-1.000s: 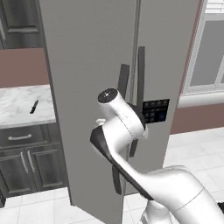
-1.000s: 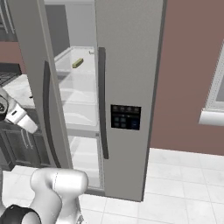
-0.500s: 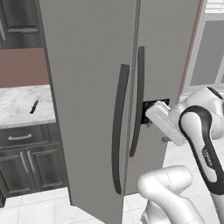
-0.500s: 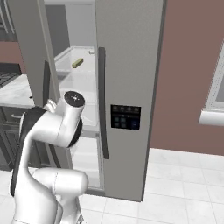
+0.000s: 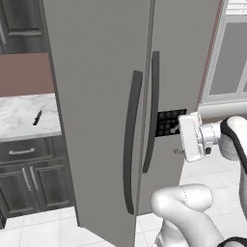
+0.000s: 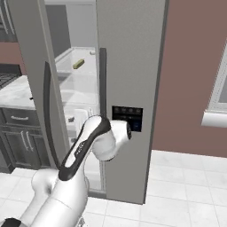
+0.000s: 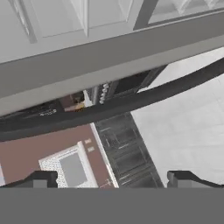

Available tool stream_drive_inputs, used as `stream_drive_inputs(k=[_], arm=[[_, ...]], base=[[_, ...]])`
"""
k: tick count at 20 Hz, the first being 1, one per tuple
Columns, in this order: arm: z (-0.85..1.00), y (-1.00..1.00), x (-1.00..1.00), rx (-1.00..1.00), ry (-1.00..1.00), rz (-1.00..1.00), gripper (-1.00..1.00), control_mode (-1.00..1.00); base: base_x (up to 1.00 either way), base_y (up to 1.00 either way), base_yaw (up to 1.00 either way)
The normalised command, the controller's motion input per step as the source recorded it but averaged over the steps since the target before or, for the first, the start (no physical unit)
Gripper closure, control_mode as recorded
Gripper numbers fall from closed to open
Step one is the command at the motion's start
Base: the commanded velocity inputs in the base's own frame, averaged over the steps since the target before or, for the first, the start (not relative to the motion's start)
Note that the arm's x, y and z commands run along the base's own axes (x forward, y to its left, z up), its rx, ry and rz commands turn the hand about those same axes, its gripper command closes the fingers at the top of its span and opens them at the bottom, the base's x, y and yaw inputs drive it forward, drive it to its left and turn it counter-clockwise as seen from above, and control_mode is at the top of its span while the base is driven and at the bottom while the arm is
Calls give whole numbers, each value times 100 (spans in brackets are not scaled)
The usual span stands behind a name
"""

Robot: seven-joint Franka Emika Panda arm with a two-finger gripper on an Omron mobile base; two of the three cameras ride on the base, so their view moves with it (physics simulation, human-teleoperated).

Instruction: Retrieve the butter from the fridge and place it on a plate on the dining table. Then retrieve the butter knife by the fridge and place it near the plate.

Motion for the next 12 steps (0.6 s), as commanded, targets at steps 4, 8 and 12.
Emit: stream_drive_inputs(k=[4,8,12], arm=[[-1,14,89,10,0,13,-100,-100],[0,19,69,5,0,9,-100,-100],[-2,29,49,1,0,5,-100,-100]], base=[[0,0,0],[0,0,0],[0,0,0]])
